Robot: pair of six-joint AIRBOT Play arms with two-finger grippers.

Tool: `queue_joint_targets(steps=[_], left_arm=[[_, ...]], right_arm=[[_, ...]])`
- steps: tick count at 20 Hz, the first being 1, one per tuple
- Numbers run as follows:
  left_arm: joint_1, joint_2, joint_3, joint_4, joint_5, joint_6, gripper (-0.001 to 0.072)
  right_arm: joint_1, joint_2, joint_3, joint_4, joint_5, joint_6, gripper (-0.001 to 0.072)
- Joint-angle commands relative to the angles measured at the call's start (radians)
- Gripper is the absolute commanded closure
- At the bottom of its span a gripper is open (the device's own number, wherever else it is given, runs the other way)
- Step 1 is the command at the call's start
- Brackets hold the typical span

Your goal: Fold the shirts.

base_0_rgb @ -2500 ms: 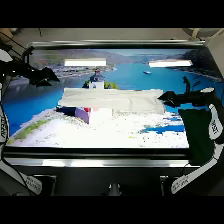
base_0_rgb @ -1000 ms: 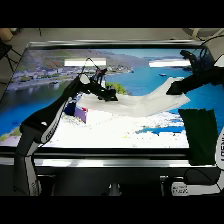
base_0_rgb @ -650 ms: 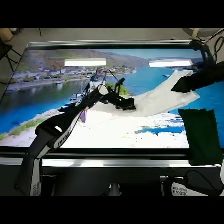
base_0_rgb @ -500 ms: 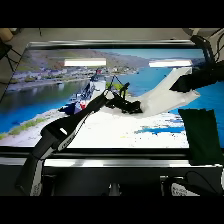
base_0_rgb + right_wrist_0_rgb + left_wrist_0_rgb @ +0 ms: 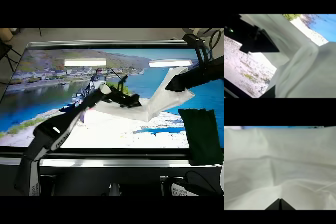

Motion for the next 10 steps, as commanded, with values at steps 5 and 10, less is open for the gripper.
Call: queue_joint_targets(steps=[5, 10], left_arm=[[0.396, 0.346, 0.0, 0.688, -0.311, -0.034, 0.0688], [0.599, 0.557, 0.0, 0.69, -0.346, -0.034, 0.0687]], right_arm=[[0.131, -0.169, 0.001, 0.034, -0.185, 0.034, 0.0688], [0.333, -0.349, 0.001, 0.135, -0.386, 0.052, 0.0688]])
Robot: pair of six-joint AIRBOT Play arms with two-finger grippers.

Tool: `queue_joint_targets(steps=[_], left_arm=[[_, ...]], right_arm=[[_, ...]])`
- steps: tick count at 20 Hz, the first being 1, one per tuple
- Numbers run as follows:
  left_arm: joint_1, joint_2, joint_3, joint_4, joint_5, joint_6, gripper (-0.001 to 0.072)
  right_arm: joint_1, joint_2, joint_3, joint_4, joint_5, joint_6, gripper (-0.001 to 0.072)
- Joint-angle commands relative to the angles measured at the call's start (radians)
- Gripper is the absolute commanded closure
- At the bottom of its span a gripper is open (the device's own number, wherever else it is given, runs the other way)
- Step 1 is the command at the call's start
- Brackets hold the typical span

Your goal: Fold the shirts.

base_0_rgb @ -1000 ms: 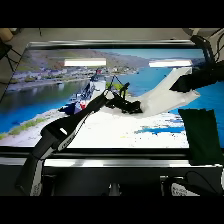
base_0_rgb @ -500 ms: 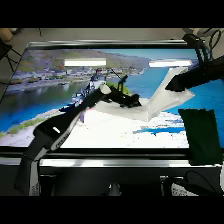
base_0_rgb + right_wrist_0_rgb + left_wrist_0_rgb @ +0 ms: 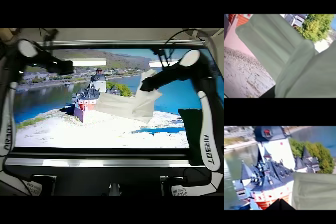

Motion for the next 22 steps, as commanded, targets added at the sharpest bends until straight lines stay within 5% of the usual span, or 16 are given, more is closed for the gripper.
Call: queue_joint_targets(steps=[1, 5, 6, 8, 9, 12, 18, 22], left_arm=[[0.125, 0.147, 0.0, 0.053, -0.033, 0.001, 0.0687], [0.131, 0.222, 0.0, 0.052, -0.037, 0.051, 0.0686], [0.126, 0.226, -0.001, 0.053, -0.042, 0.052, 0.0686], [0.119, 0.224, -0.013, 0.053, -0.044, 0.065, 0.0686], [0.118, 0.222, -0.027, 0.053, -0.043, 0.072, 0.0687], [0.122, 0.209, -0.07, 0.057, -0.017, 0.072, 0.0687], [0.122, 0.204, -0.101, 0.064, -0.015, 0.087, 0.0686], [0.12, 0.204, -0.101, 0.063, -0.016, 0.086, 0.0686]], right_arm=[[0.132, -0.133, 0.001, 0.099, -0.172, 0.012, 0.0688], [0.206, -0.272, 0.001, 0.307, -0.36, 0.011, 0.0678], [0.216, -0.297, 0.001, 0.373, -0.41, 0.004, 0.0592], [0.224, -0.318, 0.001, 0.497, -0.417, -0.094, 0.0088], [0.22, -0.314, 0.001, 0.517, -0.373, -0.137, 0.0045], [0.158, -0.271, 0.001, 0.434, -0.17, -0.153, 0.0033], [-0.112, -0.152, -0.009, -0.126, 0.113, 0.014, 0.0038], [-0.181, -0.153, -0.244, -0.048, 0.062, 0.021, 0.0054]])
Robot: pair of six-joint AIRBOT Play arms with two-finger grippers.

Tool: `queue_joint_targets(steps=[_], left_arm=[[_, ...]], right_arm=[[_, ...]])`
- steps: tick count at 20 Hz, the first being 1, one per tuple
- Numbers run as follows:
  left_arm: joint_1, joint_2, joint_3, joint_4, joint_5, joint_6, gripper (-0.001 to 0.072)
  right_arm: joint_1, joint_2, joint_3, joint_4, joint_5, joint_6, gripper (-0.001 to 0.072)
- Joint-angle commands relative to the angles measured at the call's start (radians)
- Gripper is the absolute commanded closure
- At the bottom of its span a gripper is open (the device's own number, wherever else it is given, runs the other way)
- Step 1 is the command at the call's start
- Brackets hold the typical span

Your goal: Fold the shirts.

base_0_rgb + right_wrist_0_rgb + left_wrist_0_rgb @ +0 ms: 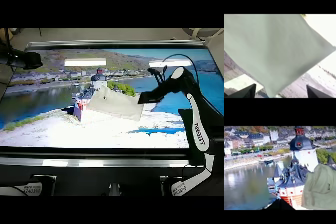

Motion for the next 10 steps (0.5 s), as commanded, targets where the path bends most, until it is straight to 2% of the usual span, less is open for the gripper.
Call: queue_joint_targets(steps=[1, 4, 8, 9, 10], left_arm=[[-0.004, 0.0, -0.003, -0.001, 0.0, 0.001, 0.0686], [-0.015, 0.0, -0.003, -0.003, 0.0, 0.001, 0.0686], [-0.025, 0.0, -0.003, -0.003, 0.0, 0.0, 0.0686], [-0.027, 0.0, -0.003, -0.003, 0.0, 0.001, 0.0686], [-0.027, 0.0, -0.003, -0.003, 0.0, 0.0, 0.0686]], right_arm=[[-0.054, 0.009, -0.172, 0.052, -0.088, 0.029, 0.0054], [-0.054, -0.002, -0.256, 0.352, -0.302, -0.016, 0.0052], [-0.053, -0.064, -0.261, 0.378, -0.258, 0.031, 0.0054], [-0.053, -0.072, -0.261, 0.385, -0.248, 0.029, 0.0125], [-0.053, -0.07, -0.26, 0.385, -0.248, 0.029, 0.0389]])
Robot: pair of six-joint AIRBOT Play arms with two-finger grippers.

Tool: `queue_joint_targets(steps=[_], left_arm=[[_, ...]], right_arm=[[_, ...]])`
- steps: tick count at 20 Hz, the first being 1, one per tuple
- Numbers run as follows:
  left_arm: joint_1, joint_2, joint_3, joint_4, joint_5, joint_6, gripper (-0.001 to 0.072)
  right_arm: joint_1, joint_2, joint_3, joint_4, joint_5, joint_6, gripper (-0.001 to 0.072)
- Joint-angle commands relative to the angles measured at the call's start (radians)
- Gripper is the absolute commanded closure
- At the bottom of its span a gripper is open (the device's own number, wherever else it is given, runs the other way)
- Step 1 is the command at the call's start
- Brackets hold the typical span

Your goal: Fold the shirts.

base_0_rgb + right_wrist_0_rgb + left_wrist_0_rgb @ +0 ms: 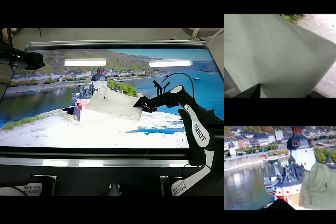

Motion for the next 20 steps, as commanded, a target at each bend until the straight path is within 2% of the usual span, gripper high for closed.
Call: queue_joint_targets(steps=[1, 3, 6, 7, 10, 13, 17, 20], left_arm=[[-0.004, 0.0, 0.0, -0.001, 0.0, 0.0, 0.0686], [-0.004, 0.0, 0.0, -0.001, 0.0, 0.0, 0.0685], [-0.004, -0.001, 0.0, 0.0, 0.001, 0.0, 0.0685], [-0.004, -0.001, 0.0, 0.0, 0.001, 0.0, 0.0685], [-0.004, -0.001, 0.0, 0.0, 0.002, 0.0, 0.0685], [-0.004, -0.003, 0.0, 0.0, 0.003, 0.001, 0.0685], [-0.004, -0.005, 0.0, 0.0, 0.006, 0.0, 0.0685], [-0.004, -0.005, 0.0, -0.001, 0.022, 0.0, 0.0685]], right_arm=[[-0.006, -0.014, -0.006, 0.059, -0.005, 0.011, 0.0687], [-0.019, 0.013, 0.033, 0.108, -0.004, -0.117, 0.0688], [-0.072, 0.089, 0.166, 0.09, 0.048, -0.135, 0.0689], [-0.11, 0.117, 0.227, 0.047, 0.077, -0.126, 0.0688], [-0.257, 0.172, 0.354, -0.095, 0.174, 0.002, 0.0689], [-0.426, 0.22, 0.421, -0.128, 0.3, 0.029, 0.0689], [-0.619, 0.287, 0.461, -0.25, 0.443, 0.035, 0.0688], [-0.738, 0.322, 0.464, -0.291, 0.483, 0.049, 0.0688]])
